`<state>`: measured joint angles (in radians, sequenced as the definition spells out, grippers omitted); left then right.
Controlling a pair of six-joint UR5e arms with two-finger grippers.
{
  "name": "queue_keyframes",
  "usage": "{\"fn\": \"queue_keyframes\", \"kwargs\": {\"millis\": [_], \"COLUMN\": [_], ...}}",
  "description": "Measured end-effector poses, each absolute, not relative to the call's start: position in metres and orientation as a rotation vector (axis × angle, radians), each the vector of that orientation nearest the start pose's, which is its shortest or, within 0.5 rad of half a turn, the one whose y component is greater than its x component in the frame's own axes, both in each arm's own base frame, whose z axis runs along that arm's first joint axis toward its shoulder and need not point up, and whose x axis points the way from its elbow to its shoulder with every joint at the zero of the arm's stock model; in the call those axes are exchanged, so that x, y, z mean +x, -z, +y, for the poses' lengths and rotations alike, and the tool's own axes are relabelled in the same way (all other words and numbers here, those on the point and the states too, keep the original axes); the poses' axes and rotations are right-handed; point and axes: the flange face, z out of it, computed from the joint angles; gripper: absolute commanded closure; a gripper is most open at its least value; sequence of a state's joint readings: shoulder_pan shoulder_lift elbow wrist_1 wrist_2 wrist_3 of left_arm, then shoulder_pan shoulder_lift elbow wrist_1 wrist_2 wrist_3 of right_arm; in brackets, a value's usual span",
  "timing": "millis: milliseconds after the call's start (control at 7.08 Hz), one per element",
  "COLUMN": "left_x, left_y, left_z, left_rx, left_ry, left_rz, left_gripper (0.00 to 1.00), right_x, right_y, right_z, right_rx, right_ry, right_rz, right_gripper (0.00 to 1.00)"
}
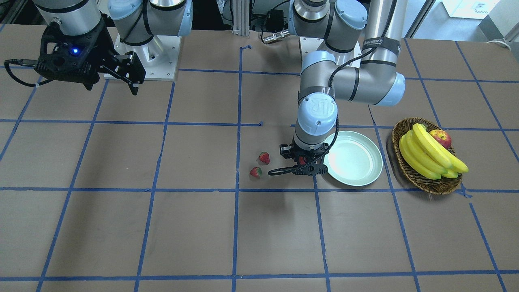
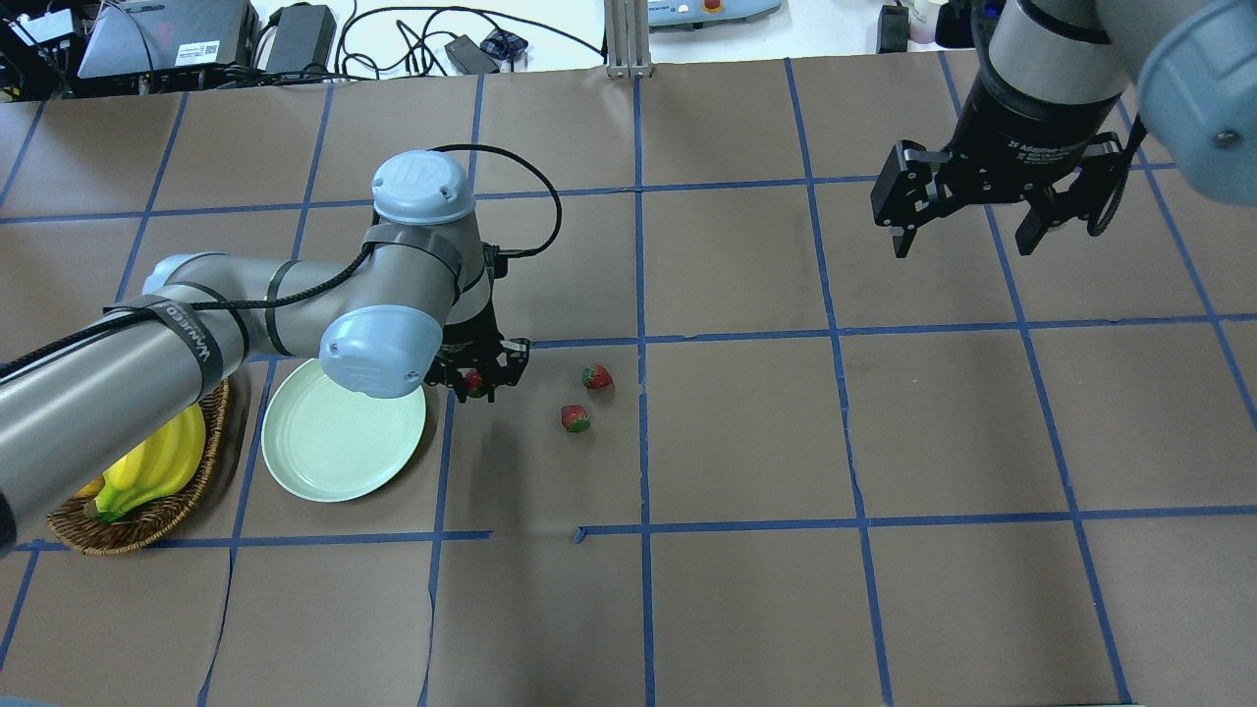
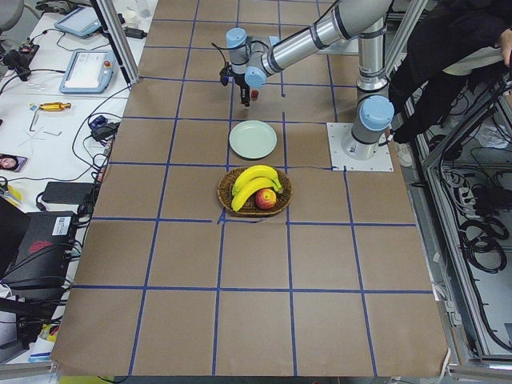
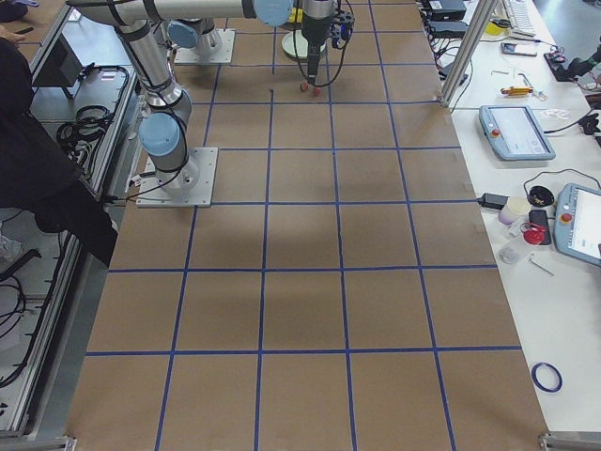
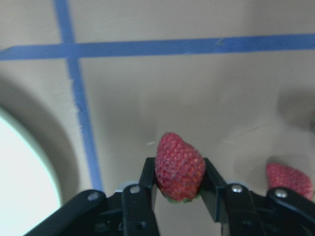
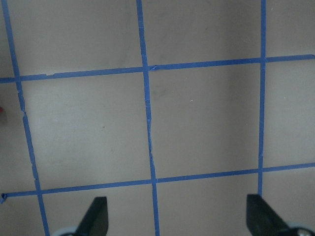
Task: Collect all strawberries into plate
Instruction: 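Carry the strawberry over the plate and open the left gripper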
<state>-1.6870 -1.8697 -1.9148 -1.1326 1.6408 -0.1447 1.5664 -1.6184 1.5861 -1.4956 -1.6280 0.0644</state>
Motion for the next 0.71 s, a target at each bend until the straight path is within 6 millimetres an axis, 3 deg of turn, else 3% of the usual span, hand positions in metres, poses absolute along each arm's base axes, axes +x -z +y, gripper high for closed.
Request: {"fn": "queue_keyframes", "kwargs": {"millis": [283, 565, 707], "left_x": [-0.134, -0.077, -0.058], "left_y": [-0.227, -0.215, -0.209], "left_z": [-0.494, -0.483, -0.48], "left_rx": [-0.003, 0.079, 0.092], "left_ry": [-0.393, -0.496, -0.528], "left_rz": [3.03, 3.024, 3.021], "left_gripper": [0.92, 0.91, 0.8], "right_x": [0.126, 0.127, 0.126], "right_y": [-0.496, -0.495, -0.495], "right_z": [-0.467, -0.467, -0.467], "right_rx": [0.107, 0.107, 0.108], "right_ry": [-0.067, -0.068, -0.067], "right_rz": [3.197, 3.197, 3.197], "right_gripper": [0.0, 0.0, 0.0]}}
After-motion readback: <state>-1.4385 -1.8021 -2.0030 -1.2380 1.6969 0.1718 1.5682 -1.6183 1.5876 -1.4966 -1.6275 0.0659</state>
